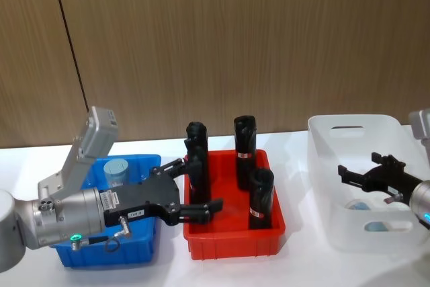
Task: Pick the cotton swabs from the blue box and place them into the white box.
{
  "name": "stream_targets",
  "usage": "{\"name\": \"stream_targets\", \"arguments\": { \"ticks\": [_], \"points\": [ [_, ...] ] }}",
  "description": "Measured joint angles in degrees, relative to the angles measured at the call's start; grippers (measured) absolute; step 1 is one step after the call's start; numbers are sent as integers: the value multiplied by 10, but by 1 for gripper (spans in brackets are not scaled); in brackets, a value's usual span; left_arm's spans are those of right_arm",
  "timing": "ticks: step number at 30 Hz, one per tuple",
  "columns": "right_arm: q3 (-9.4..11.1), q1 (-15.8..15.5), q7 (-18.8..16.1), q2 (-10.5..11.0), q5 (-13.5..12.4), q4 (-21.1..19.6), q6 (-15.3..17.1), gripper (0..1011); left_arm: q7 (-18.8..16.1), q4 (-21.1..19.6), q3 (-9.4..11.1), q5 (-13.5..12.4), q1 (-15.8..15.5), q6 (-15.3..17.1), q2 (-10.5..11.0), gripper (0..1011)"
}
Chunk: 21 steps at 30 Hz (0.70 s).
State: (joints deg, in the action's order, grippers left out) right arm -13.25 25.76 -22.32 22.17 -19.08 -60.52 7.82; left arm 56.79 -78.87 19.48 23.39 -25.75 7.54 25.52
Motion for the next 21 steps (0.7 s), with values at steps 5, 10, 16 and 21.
{"name": "stream_targets", "arguments": {
  "ticks": [5, 10, 16, 21],
  "points": [
    [0, -23, 15, -2, 2, -35, -5, 1001, -39, -10, 5, -9, 8, -5, -3, 1004],
    [0, -45, 31, -5, 5, -69, -10, 1001, -73, -19, 9, -16, 16, -9, -5, 1004],
    [1, -76, 53, -8, 8, -117, -17, 1001, -126, -33, 15, -27, 27, -15, -8, 1004],
    [1, -102, 71, -11, 10, -156, -23, 1001, -160, -41, 19, -34, 35, -20, -10, 1004]
  ]
}}
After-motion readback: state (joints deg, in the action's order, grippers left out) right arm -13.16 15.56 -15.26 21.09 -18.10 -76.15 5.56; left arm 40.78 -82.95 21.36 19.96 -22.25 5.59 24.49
